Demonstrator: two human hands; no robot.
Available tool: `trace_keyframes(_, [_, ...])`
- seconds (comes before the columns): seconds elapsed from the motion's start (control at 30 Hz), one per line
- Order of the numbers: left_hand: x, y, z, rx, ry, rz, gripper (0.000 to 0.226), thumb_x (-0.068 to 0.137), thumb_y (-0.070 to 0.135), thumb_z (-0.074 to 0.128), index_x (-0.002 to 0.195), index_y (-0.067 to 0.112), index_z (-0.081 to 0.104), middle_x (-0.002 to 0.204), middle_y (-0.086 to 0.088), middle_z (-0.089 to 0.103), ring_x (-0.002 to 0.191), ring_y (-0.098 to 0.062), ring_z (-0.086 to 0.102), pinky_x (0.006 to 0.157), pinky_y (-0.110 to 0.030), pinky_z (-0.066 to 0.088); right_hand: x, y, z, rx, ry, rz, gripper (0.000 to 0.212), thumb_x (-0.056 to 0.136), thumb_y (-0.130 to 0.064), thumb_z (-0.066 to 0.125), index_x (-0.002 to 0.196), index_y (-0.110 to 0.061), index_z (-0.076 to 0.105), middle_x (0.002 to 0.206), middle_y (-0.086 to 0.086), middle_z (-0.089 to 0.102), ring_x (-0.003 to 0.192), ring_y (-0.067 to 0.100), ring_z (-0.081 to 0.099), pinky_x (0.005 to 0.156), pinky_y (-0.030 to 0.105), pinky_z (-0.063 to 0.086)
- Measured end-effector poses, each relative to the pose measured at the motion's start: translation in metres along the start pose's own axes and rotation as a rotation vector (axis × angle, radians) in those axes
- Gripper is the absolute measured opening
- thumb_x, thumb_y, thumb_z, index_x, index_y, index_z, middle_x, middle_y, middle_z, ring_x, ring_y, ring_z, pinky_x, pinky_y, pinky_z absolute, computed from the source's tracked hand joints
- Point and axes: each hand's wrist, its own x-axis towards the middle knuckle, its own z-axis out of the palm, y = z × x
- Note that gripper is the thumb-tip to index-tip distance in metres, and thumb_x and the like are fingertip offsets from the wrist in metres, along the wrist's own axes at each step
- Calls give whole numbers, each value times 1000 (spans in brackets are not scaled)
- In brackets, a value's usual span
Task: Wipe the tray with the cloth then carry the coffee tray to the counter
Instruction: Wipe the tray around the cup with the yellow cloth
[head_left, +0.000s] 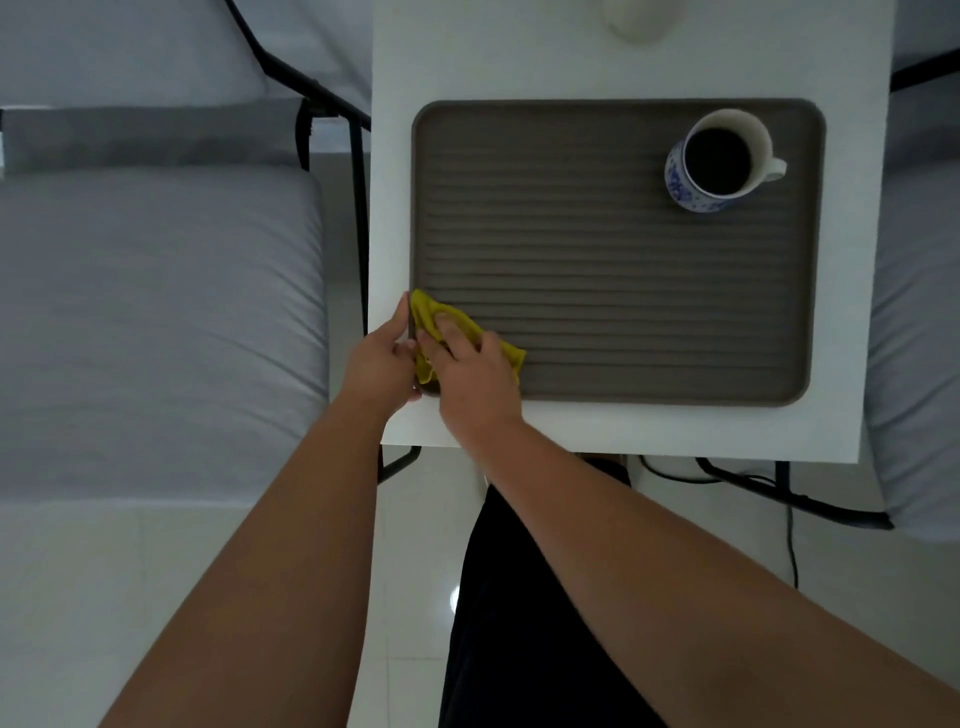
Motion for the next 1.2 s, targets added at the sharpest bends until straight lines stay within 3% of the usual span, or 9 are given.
trace_keyframes(0.13, [-5, 1, 1, 92, 39, 49, 57, 101, 9, 40, 143, 47, 37, 116, 1, 56, 87, -12, 58, 73, -34, 57, -20, 62, -3, -129, 45, -270, 60, 82, -3, 52, 136, -29, 47, 148, -5, 41, 106, 40, 47, 85, 49, 50])
trace_keyframes(0.2, [-6, 3, 1, 84, 39, 35, 57, 102, 8, 39, 144, 46, 36, 114, 2, 54, 86, -7, 55, 83, -40, 56, -35, 109, -5, -198, 143, -321, 52, 77, -4, 48, 121, -30, 61, 134, -5, 57, 90, 37, 58, 76, 44, 54])
trace_keyframes(0.5, [-9, 5, 3, 76, 39, 33, 55, 103, 8, 39, 145, 44, 35, 124, 3, 49, 109, -18, 54, 95, -51, 51, -112, 268, -52, -261, 335, -237, 50, 83, 2, 35, 106, -24, 72, 126, -2, 62, 87, 29, 52, 84, 32, 41])
trace_keyframes(0.7, [-10, 3, 3, 81, 44, 27, 55, 103, 11, 38, 144, 47, 34, 133, 0, 50, 113, -20, 55, 83, -42, 57, -80, 214, -20, -173, 362, -357, 47, 99, -12, 23, 108, -24, 67, 123, 3, 65, 94, 24, 60, 80, 33, 45])
trace_keyframes(0.8, [-8, 1, 3, 73, 53, 24, 55, 103, 12, 39, 144, 49, 34, 140, -2, 50, 111, -18, 56, 63, -26, 56, -39, 153, 2, -163, 201, -428, 39, 90, -6, 43, 116, -31, 57, 130, -3, 60, 90, 33, 65, 77, 41, 51])
trace_keyframes(0.87, [-7, 0, 4, 68, 54, 22, 55, 103, 12, 39, 143, 49, 34, 137, -3, 53, 105, -17, 58, 60, -25, 54, -21, 99, 0, -173, 110, -400, 47, 75, -8, 65, 113, -35, 64, 131, -10, 59, 93, 33, 60, 79, 45, 52])
trace_keyframes(0.97, [-5, -1, 4, 56, 58, 18, 55, 103, 12, 40, 142, 51, 35, 133, -6, 57, 101, -19, 59, 65, -28, 54, -12, 35, -15, -211, -64, -369, 50, 87, -18, 55, 134, -34, 48, 149, -12, 34, 122, 31, 38, 98, 45, 35])
trace_keyframes(1.1, [-3, -1, 4, 67, 56, 21, 56, 103, 11, 40, 143, 49, 34, 132, -10, 58, 100, -20, 59, 66, -29, 54, -14, 48, -18, -200, -70, -371, 50, 91, -19, 49, 138, -36, 40, 153, -12, 26, 128, 32, 32, 101, 46, 32])
trace_keyframes(1.2, [-3, 0, 5, 72, 59, 31, 55, 103, 10, 38, 144, 46, 34, 138, -12, 53, 101, -19, 56, 69, -29, 54, -33, 100, -20, -234, 52, -367, 54, 74, -14, 67, 122, -38, 59, 139, -13, 50, 108, 34, 53, 88, 47, 47])
